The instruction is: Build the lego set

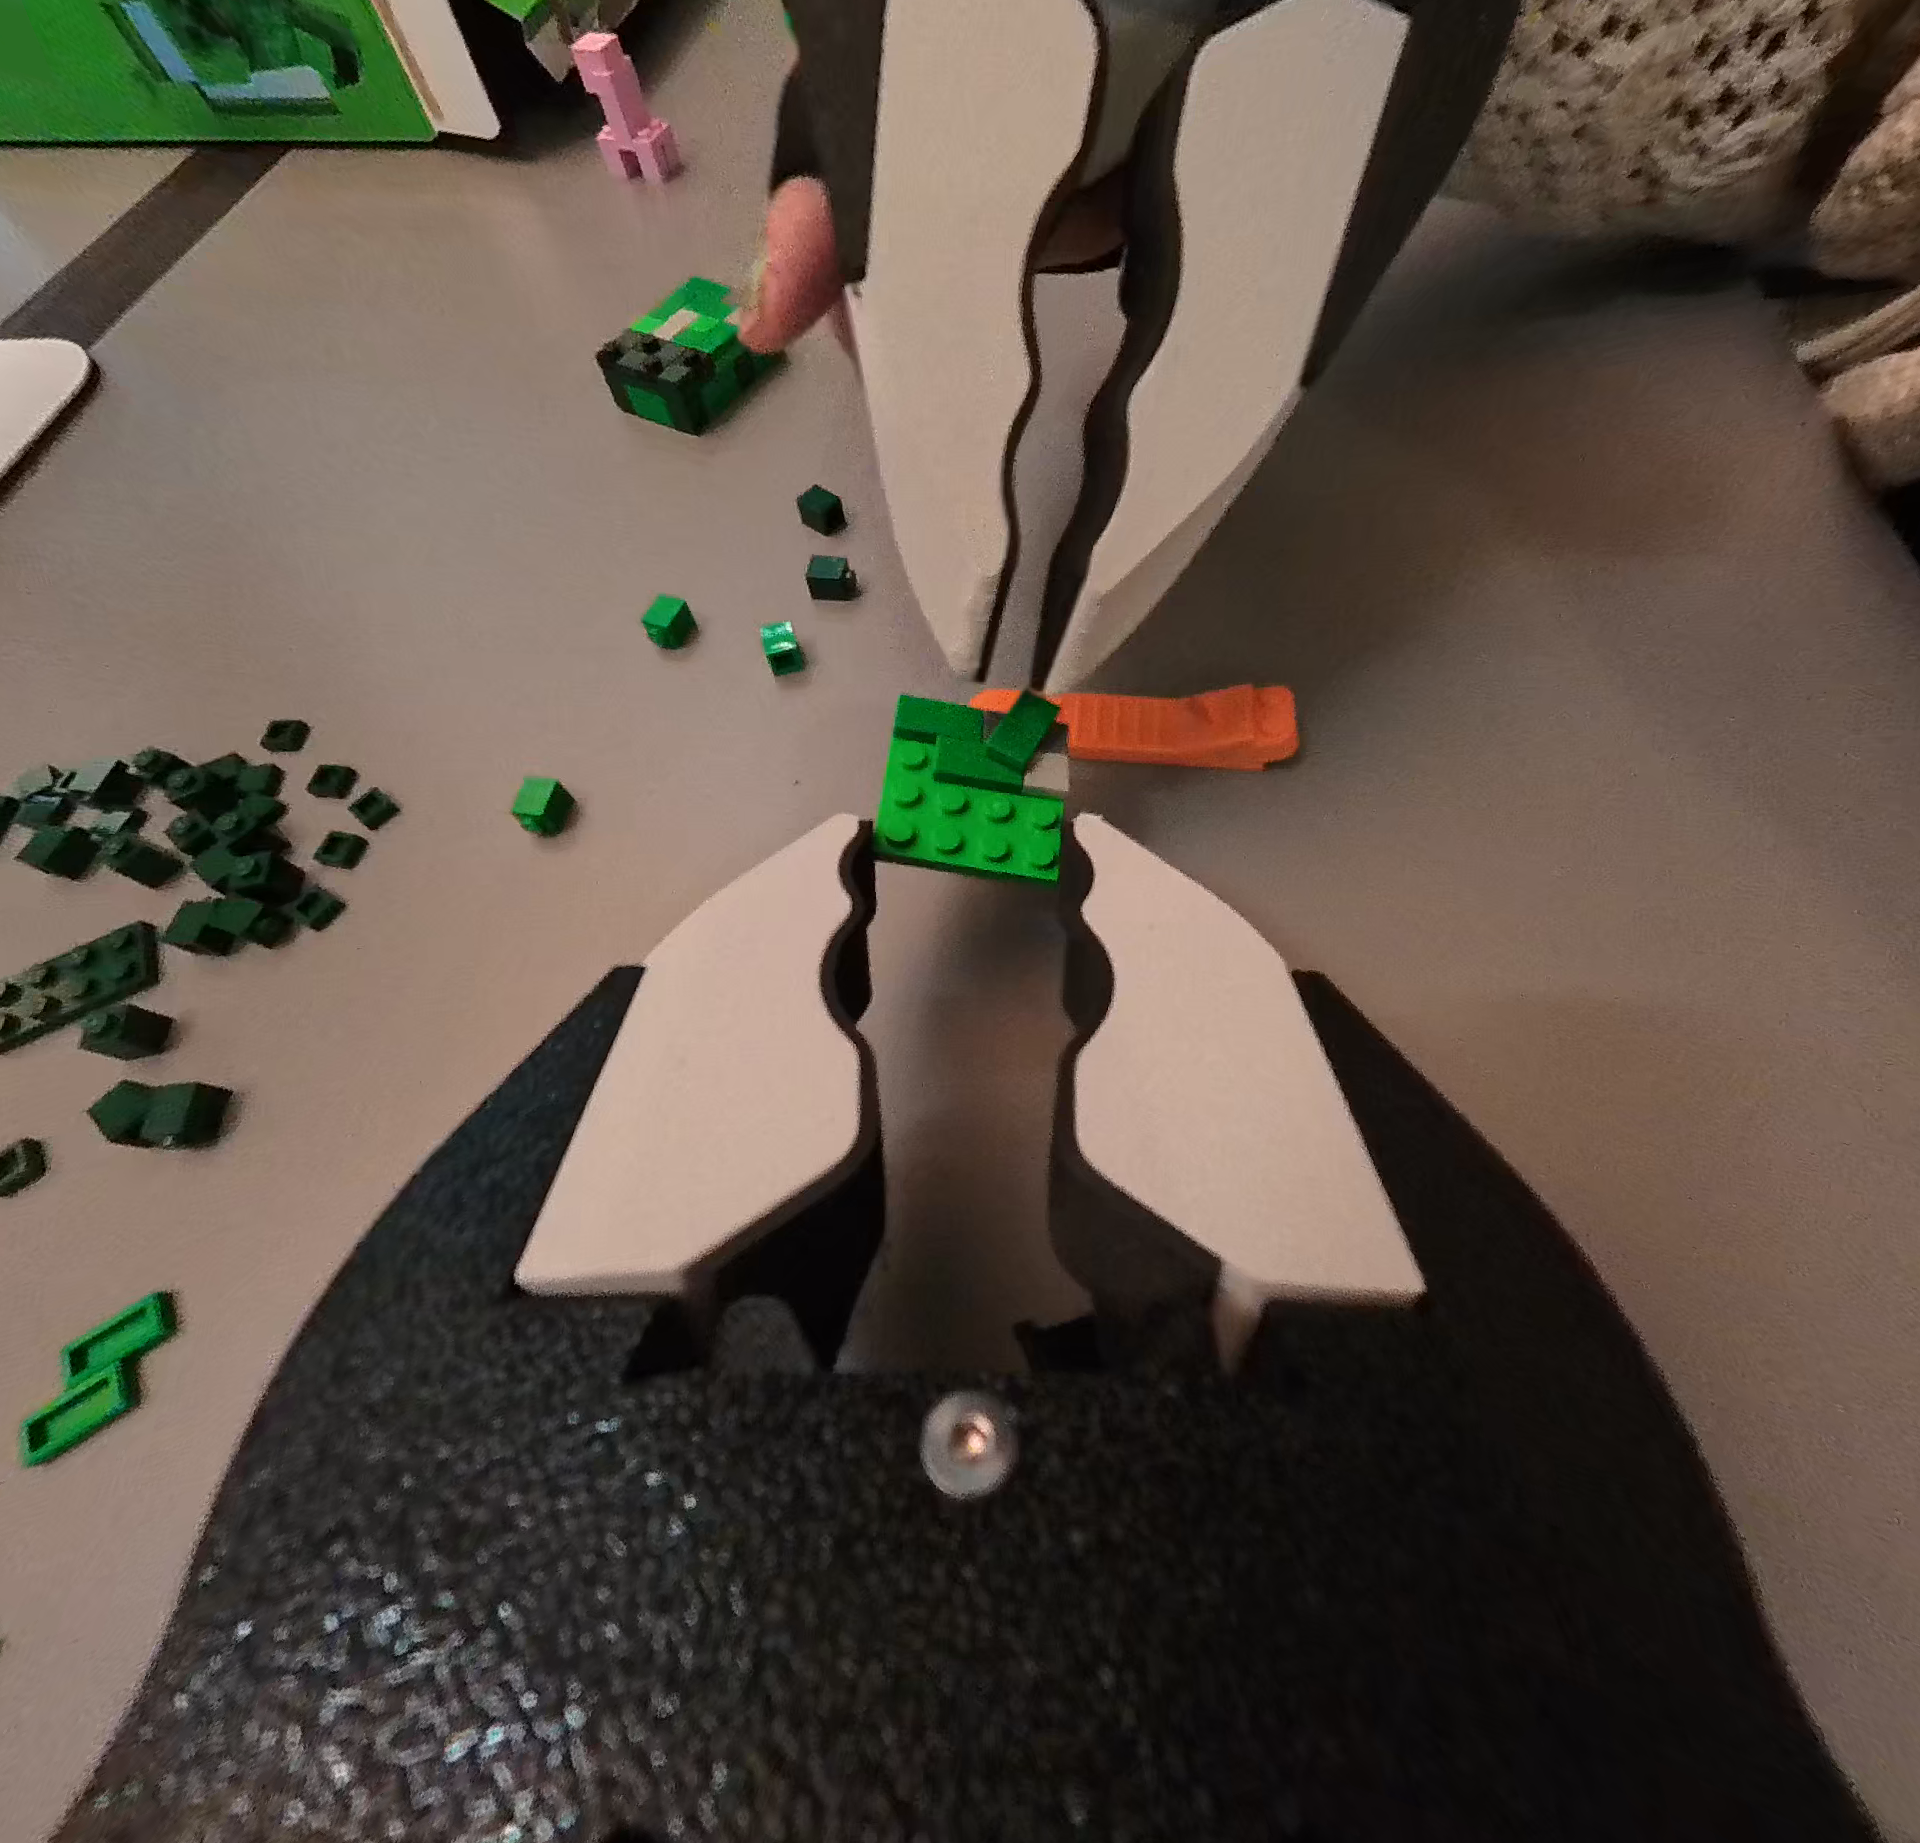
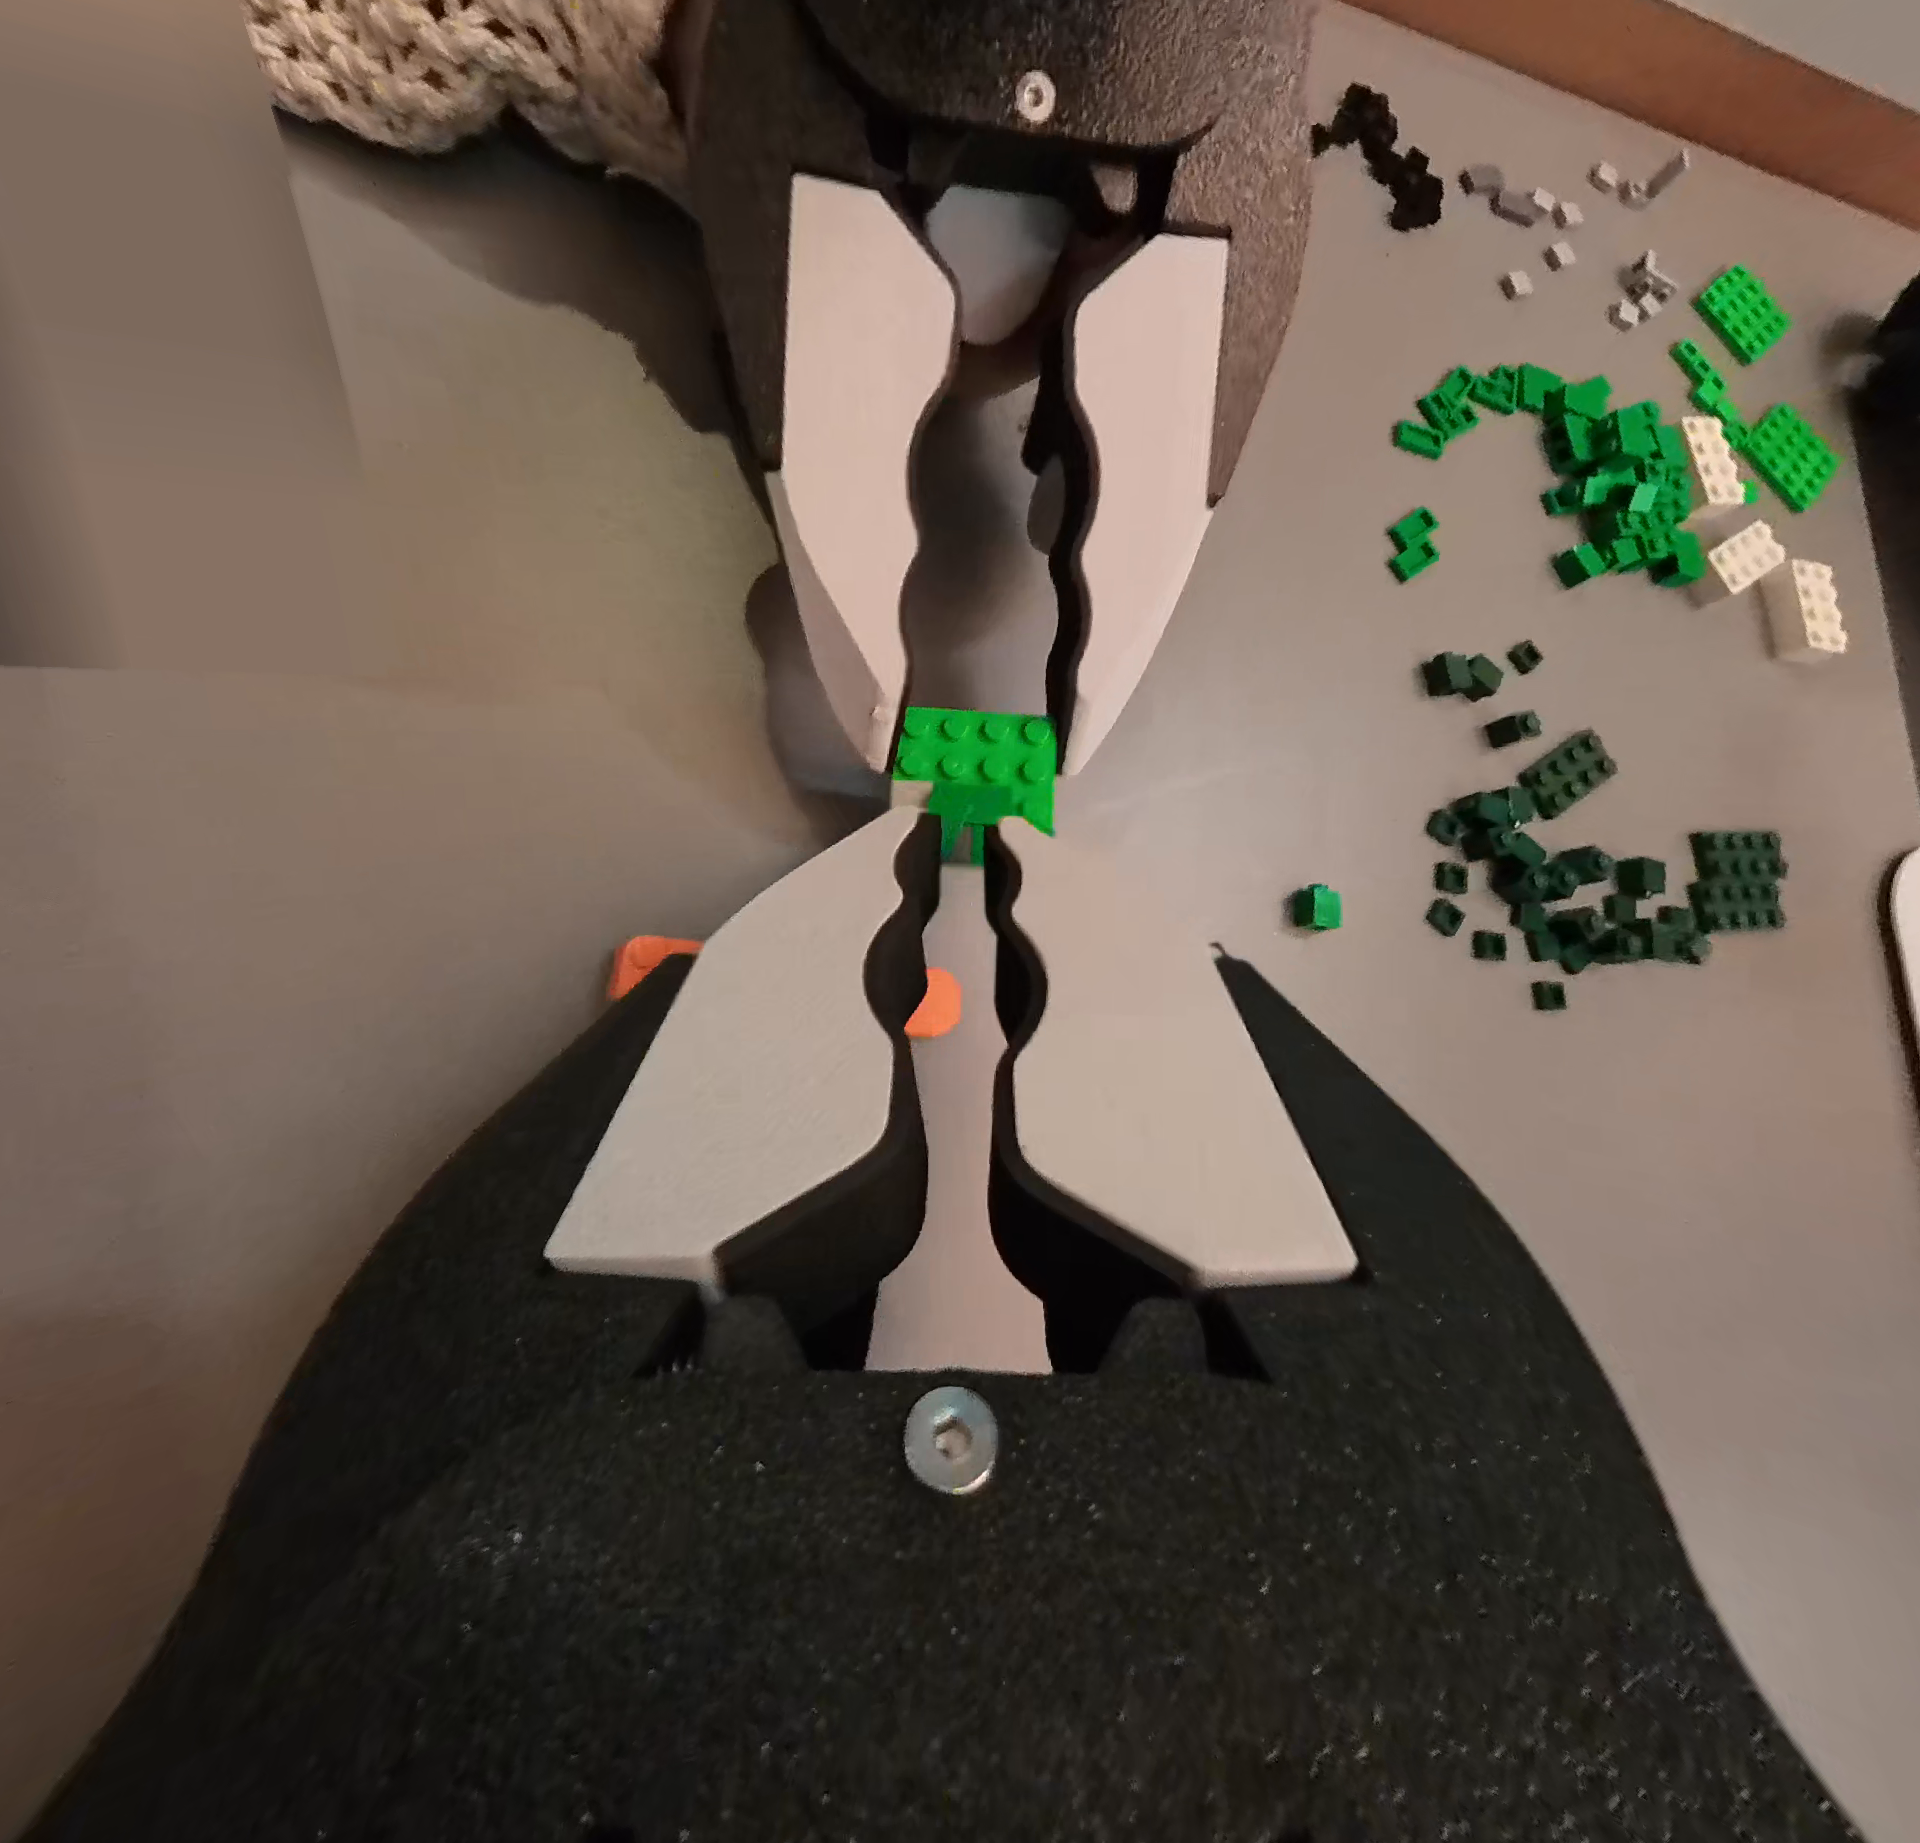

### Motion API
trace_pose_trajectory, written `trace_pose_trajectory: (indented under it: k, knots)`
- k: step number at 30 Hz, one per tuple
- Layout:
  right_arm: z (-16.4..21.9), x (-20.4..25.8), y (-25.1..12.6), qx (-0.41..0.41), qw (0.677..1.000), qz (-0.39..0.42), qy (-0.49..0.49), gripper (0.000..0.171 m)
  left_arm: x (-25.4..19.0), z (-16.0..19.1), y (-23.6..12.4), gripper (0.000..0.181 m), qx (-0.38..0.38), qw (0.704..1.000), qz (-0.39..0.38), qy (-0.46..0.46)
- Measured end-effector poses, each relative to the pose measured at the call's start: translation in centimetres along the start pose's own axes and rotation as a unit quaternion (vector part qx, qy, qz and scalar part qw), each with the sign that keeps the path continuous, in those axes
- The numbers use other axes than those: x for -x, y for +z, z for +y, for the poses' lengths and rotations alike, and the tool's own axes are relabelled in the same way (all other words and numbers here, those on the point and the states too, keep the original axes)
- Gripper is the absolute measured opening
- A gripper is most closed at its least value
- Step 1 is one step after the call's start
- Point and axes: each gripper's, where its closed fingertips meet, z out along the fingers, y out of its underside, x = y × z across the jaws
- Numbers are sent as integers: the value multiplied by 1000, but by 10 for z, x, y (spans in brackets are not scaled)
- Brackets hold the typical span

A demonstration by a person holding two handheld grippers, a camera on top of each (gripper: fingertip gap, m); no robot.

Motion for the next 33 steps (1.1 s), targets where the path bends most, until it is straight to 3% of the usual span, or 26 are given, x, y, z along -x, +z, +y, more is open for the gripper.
trace_pose_trajectory:
  k: [9,33]
  knots:
    - [1,7,4,30,998,-16,54,13,0,0,0,33,0,1000,1,-4]
    - [0,-10,13,77,997,-17,-18,8,-4,1,0,33,1,1000,12,2]
